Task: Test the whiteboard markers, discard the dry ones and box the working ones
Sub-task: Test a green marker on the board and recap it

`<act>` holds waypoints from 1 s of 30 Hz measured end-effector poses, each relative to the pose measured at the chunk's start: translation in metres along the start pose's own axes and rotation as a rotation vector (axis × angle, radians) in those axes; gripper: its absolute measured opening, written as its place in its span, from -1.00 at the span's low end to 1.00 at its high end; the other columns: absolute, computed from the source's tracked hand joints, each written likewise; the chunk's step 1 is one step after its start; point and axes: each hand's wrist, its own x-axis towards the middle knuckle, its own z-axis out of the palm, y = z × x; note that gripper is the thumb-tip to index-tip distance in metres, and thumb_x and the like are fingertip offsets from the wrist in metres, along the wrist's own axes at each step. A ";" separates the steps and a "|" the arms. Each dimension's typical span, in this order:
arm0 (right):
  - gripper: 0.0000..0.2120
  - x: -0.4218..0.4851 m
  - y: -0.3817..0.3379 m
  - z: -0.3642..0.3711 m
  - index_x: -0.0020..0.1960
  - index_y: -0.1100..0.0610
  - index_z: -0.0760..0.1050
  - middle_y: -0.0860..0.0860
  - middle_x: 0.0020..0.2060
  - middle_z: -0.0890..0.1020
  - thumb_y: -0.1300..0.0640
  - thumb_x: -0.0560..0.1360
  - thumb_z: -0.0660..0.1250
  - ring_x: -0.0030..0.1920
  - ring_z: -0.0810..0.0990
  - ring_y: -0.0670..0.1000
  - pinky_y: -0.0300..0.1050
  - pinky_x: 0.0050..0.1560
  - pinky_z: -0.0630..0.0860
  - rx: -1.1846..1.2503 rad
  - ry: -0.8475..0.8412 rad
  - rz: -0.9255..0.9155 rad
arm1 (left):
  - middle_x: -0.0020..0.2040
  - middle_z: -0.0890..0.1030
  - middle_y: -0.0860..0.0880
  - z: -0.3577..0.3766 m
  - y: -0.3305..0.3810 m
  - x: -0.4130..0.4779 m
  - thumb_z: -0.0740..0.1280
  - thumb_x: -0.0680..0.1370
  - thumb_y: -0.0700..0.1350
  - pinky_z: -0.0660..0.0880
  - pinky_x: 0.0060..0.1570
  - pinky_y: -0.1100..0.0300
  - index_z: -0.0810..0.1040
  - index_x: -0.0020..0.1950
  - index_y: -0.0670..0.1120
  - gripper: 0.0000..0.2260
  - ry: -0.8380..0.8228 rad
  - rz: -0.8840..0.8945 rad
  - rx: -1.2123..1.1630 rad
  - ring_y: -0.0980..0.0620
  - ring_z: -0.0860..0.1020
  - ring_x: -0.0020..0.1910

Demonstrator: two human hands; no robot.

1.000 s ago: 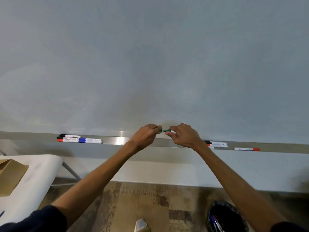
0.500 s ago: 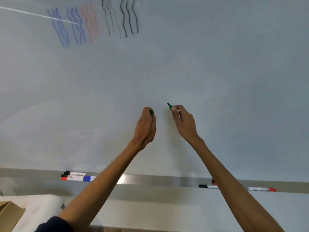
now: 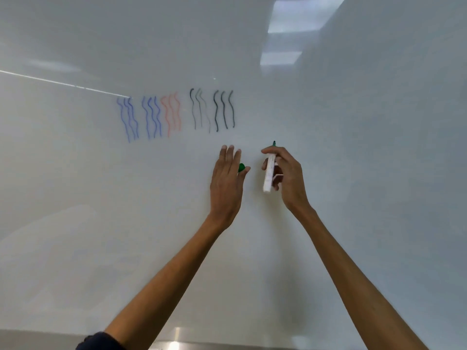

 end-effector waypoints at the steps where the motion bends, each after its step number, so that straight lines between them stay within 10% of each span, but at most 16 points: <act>1: -0.65 0.008 -0.004 -0.001 0.12 0.04 0.56 0.20 -0.14 0.57 0.21 0.60 0.02 -0.31 0.49 0.16 -0.23 -0.44 0.38 0.032 0.001 -0.011 | 0.55 0.18 -0.07 0.003 -0.005 0.004 0.08 0.68 0.03 0.08 0.52 0.13 0.20 0.54 -0.20 -0.51 0.003 0.043 0.037 0.03 0.05 0.56; 5: -0.66 0.034 -0.017 0.003 0.19 0.15 0.49 0.17 -0.14 0.58 0.44 0.52 0.16 -0.21 0.58 0.16 -0.24 -0.36 0.46 0.025 -0.010 -0.094 | 0.54 0.17 -0.13 0.018 -0.022 0.024 0.01 0.71 0.03 0.09 0.54 0.02 0.08 0.54 -0.23 -0.51 0.023 0.145 0.128 -0.02 0.09 0.56; 9: -0.74 0.052 -0.014 0.019 0.12 0.19 0.45 -0.04 -0.21 0.57 0.16 0.51 0.45 -0.23 0.59 -0.04 -0.24 -0.17 0.54 -0.076 0.007 -0.192 | 0.54 0.19 -0.19 0.032 -0.025 0.029 0.03 0.71 -0.02 0.10 0.54 -0.03 0.08 0.55 -0.25 -0.53 0.073 0.131 0.128 -0.09 0.13 0.56; 14: -0.65 0.058 0.007 0.036 -0.02 0.18 0.50 -0.19 -0.29 0.50 -0.08 0.63 0.12 -0.32 0.50 -0.11 -0.24 -0.26 0.45 -0.154 0.210 -0.232 | 0.57 0.13 -0.17 0.037 -0.023 0.025 0.09 0.70 -0.03 0.12 0.54 -0.05 0.09 0.56 -0.23 -0.51 0.091 0.098 0.194 -0.08 0.10 0.57; 19: -0.80 0.062 0.016 0.044 -0.06 0.17 0.51 -0.21 -0.26 0.51 0.19 0.63 0.14 -0.28 0.51 -0.11 -0.19 -0.20 0.46 -0.152 0.242 -0.243 | 0.58 0.08 -0.17 0.037 -0.022 0.023 0.05 0.69 -0.01 0.05 0.55 -0.05 0.06 0.57 -0.23 -0.49 0.087 0.111 0.205 -0.09 0.05 0.59; 30: -0.60 0.030 0.046 0.038 -0.07 0.28 0.53 -0.05 -0.32 0.52 -0.05 0.57 0.15 -0.36 0.48 -0.02 -0.16 -0.32 0.43 -0.130 0.251 -0.146 | 0.59 0.07 -0.16 0.037 -0.022 0.022 0.06 0.67 -0.02 0.01 0.56 -0.05 0.06 0.57 -0.23 -0.48 0.079 0.112 0.208 -0.10 0.04 0.59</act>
